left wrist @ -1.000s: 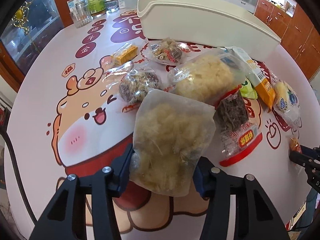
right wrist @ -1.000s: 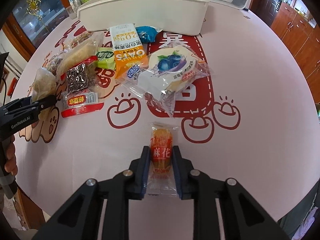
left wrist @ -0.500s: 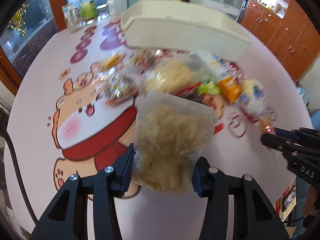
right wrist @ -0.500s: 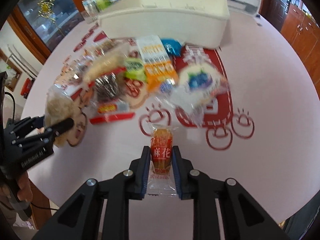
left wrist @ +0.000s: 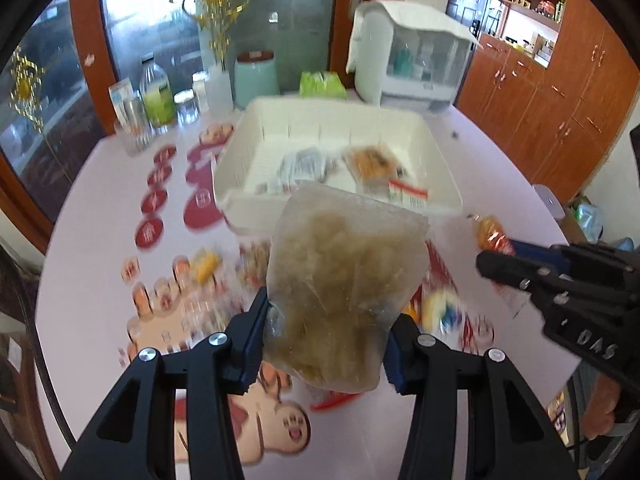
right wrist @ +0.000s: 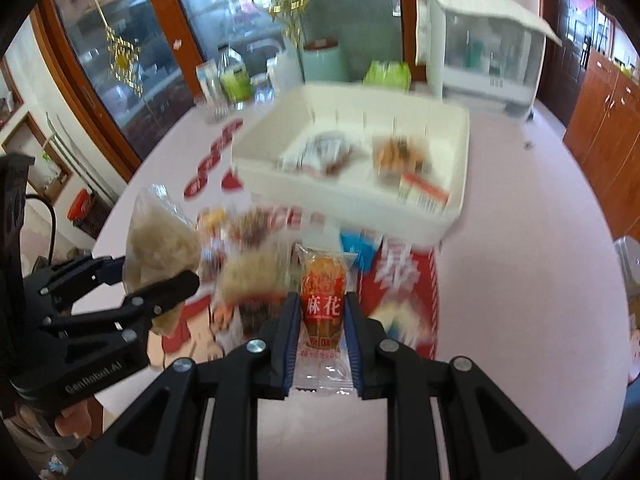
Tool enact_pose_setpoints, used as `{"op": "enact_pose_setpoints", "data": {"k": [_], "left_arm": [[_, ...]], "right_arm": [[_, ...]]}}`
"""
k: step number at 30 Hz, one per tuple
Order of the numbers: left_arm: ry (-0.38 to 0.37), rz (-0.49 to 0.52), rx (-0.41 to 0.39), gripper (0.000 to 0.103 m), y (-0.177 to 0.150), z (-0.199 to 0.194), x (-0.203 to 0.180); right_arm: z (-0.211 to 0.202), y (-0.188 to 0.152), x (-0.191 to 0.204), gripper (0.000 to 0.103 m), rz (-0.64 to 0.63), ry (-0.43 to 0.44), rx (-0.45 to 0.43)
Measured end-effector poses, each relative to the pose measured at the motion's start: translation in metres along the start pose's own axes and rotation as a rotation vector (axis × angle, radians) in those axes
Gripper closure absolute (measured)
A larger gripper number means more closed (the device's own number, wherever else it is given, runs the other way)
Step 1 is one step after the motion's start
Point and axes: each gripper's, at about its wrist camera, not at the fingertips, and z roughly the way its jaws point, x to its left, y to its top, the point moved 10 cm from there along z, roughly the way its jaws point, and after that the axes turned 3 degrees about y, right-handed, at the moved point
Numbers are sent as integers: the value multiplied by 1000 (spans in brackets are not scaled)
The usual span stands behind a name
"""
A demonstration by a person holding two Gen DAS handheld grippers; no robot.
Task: Organize snacks
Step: 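Carry both snacks into the white tray and release them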
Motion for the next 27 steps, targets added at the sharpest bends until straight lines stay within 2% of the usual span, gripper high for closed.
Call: {"op": "enact_pose_setpoints", "data": {"k": [9,15,21,27], "left_arm": [[84,-18,-85,56,113,-3,18],[128,-38,-106,55,167,9,29],[164,-49,-109,55,200,37,34],[182,-33,-69,55,205,77,29]], "right_arm": [[-30,129,-23,81,-11,21,-122],[-27,201,-33,81,3,46,-166],[2,231,-43,81,64,79,-136],[48,229,-56,81,93,65,-63]]}}
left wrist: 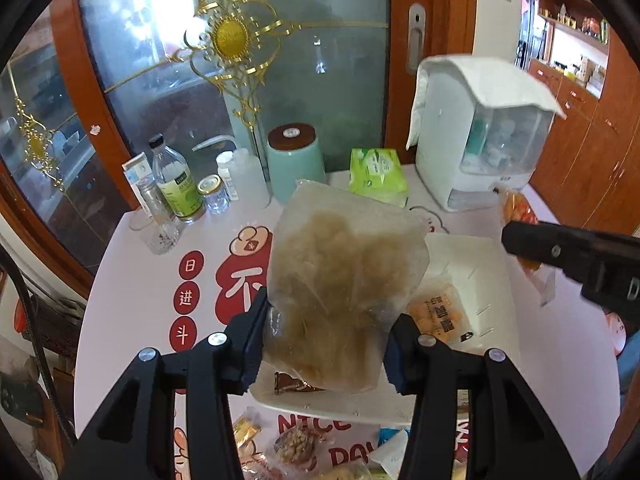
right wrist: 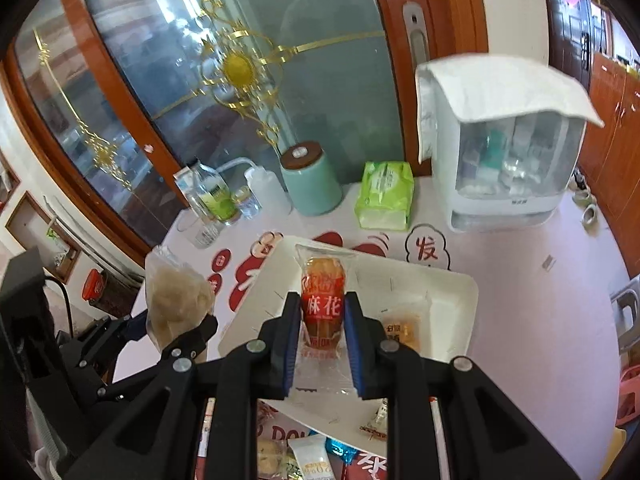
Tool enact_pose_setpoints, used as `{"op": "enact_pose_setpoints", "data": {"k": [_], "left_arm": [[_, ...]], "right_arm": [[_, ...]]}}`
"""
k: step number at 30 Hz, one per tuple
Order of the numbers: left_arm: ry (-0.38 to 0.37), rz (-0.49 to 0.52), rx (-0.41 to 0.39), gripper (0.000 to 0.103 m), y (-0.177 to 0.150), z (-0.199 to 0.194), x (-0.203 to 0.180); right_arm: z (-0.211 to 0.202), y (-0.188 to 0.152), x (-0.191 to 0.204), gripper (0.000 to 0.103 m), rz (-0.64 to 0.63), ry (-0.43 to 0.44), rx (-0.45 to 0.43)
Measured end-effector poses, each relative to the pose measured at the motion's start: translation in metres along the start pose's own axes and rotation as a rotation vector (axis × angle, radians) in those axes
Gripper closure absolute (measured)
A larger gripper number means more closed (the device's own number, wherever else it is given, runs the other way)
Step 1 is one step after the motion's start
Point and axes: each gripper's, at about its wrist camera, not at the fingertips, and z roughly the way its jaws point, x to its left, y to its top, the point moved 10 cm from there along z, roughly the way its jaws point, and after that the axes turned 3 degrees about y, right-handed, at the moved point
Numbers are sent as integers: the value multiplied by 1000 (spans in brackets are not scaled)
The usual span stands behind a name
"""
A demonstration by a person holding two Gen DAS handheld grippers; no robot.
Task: Organize snacks
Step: 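Carry both snacks into the white tray and release them, then withdraw both tools from the tray toward the remaining snacks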
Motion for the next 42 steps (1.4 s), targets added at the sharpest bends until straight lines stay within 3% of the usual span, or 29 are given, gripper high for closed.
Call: {"op": "enact_pose_setpoints", "data": {"k": [4,6,7,8,13,42], "left_arm": [[9,13,40,54,-12,24,-6],[17,33,59,32,-19,33,-9],[28,45,65,13,-23,36,-9],[40,54,59,9,-26,37,-9],[49,71,60,9,-31,40,-7],[-2,31,17,9,-59,-24,13]], "right_arm": [[32,-19,-14,80,20,-16,74],[45,-29,-20,80,28,-28,112],[49,-34,-22,80,27,-35,126],[54,-39,-25,80,26,-48,141],[61,-51,-35,63,48,-85,153],[8,-75,1,62,18,-71,101]]}}
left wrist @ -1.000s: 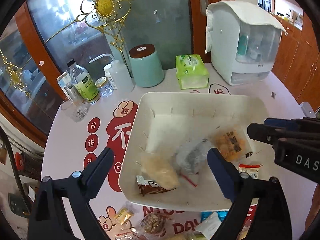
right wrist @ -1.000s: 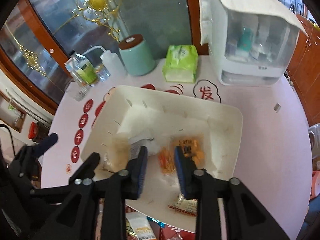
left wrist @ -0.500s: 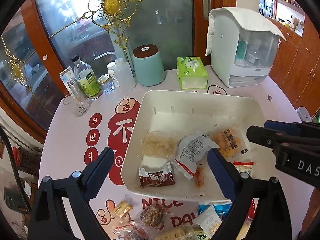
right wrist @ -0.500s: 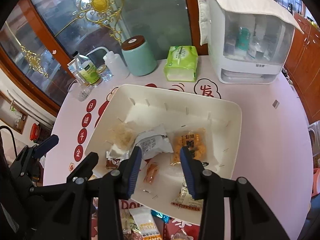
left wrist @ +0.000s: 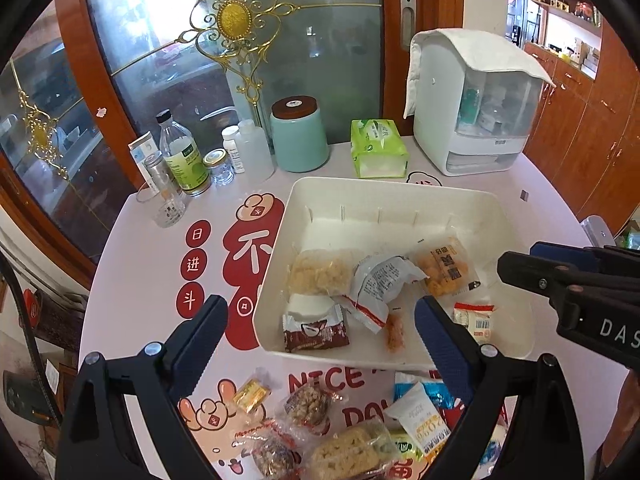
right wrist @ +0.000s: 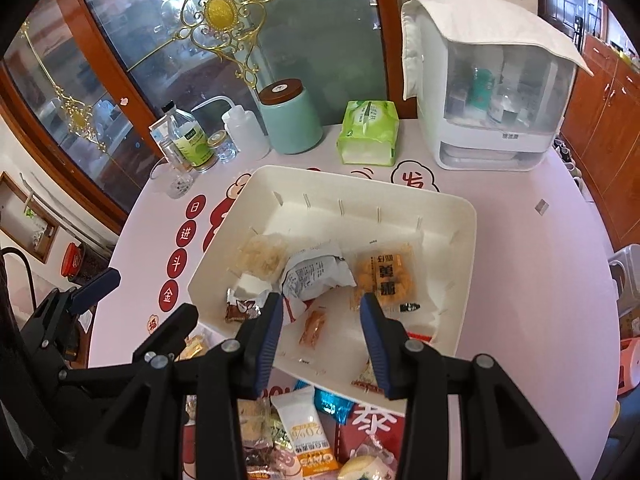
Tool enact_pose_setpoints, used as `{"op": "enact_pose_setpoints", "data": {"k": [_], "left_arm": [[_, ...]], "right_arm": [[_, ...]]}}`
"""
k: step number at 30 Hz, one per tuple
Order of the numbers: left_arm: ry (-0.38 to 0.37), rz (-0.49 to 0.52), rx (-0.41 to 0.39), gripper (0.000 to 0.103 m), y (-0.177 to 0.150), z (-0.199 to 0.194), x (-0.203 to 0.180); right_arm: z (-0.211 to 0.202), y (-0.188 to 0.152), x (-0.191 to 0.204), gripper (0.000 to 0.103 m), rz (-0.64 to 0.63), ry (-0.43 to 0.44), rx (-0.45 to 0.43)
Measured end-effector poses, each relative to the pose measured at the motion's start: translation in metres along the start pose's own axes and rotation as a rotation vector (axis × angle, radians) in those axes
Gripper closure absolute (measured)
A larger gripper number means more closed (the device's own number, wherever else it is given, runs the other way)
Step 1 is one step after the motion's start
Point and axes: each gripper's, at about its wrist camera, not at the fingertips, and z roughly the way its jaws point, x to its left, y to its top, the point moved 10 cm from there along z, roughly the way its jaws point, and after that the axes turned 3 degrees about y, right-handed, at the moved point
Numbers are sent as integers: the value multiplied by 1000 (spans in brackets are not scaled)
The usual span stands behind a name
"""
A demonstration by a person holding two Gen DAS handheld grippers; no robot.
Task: Organize snacks
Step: 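Withdraw both tools from the tray toward the remaining snacks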
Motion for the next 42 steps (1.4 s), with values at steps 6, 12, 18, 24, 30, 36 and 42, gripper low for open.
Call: {"op": "enact_pose_setpoints", "data": {"k": [6,12,18,24,30,36,42], "left_arm": [[-26,2,-24,9,-13,-24,9],[-56,25,-53,9,-32,-50,15],[-83,69,-98,9,-50,-74,15],[-102,155,-131,9,-70,-85,6],[-136,254,-89,9,-103,-65,-11],[-147,375,15,9,-149,-19,-25],[-138,438,130,9,-185,31,-33]], "right_arm": [[-20,-21,2,62,11,-11,-21],[-44,-51,1,62,32,-19,-36],[-63,-88,0,55,56,-36,-42],[-71,-123,-3,52,80,-43,-29],[-54,-156,-16,46,129,-68,17],[-19,-190,-39,46,218,-88,95],[22,-217,-56,46,307,-94,174]]}}
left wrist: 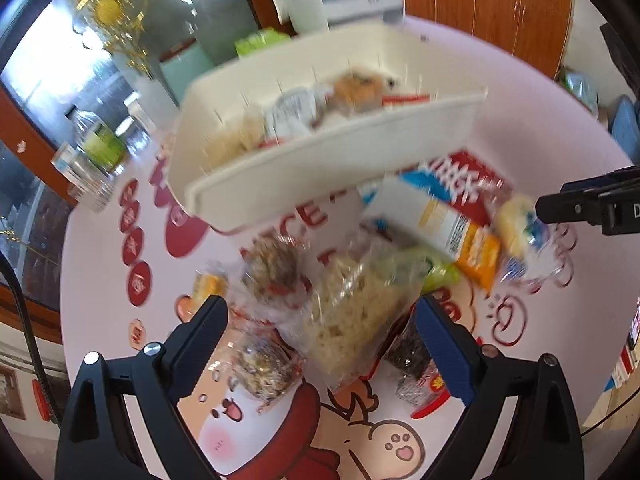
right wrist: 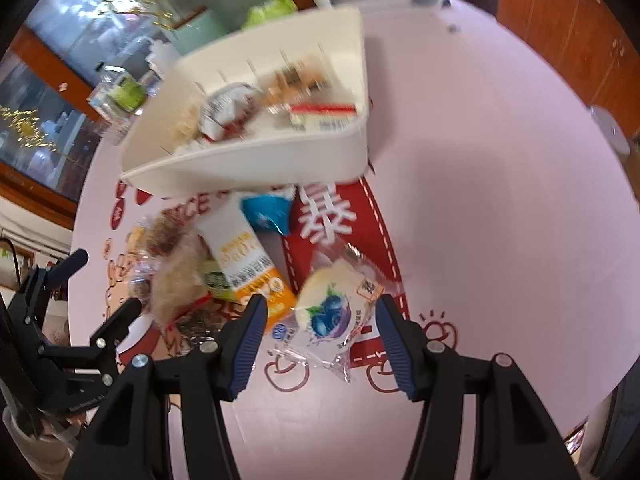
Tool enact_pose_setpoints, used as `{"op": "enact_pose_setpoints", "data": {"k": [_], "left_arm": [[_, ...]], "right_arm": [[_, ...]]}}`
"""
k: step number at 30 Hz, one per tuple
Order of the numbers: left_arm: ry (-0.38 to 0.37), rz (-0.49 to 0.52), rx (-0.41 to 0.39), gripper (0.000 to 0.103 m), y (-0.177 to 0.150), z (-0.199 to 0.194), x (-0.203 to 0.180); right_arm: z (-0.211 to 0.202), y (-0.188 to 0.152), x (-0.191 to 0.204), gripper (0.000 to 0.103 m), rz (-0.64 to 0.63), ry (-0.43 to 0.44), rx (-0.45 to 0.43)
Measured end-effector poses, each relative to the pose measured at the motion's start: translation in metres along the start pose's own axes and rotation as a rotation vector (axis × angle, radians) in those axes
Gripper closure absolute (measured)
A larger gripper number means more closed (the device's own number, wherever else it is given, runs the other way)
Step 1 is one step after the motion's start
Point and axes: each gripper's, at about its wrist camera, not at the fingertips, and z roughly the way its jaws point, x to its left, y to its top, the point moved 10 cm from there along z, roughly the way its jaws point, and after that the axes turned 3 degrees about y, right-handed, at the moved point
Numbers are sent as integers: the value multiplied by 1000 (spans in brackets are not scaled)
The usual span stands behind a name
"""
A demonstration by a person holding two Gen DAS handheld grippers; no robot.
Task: Organize snacks
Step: 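Withdraw both tools from the tray toward the remaining snacks, then grasp the clear noodle-cake bag with left tool while right grasps the blueberry bun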
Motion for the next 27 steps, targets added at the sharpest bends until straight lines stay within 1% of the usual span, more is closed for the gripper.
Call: {"op": "enact_pose_setpoints", "data": {"k": [5,9,12,14,17,21,24,26,27], "left_arm": [[-26,-19,54,9,-4,27,-5],[-47,-24,88,9,-4,44,-11],[-47,-24,115,10,-4,52,-13],[-55,-24,130,15,-5,57,-16],[-83,-43,155,16,-6,64,-20],[-91,-56,160,16,-5,66,-22],[-93,-56,164,16,-3,67,-25],[-96,-56,165,19,-4,67,-26],[-96,-55,167,21,-5,67,-28]], "right_arm": [[31,-5,-10,46,65,-3,50],[44,-6,-10,46,90,11,67],[47,-5,-7,46,83,14,64],[49,-4,-6,46,66,4,66],[49,-4,-4,46,46,-3,67],[54,-5,0,44,47,0,91],[61,-10,2,43,47,-2,133],[66,-15,3,43,30,-9,149],[66,-16,5,42,12,-18,143]]}}
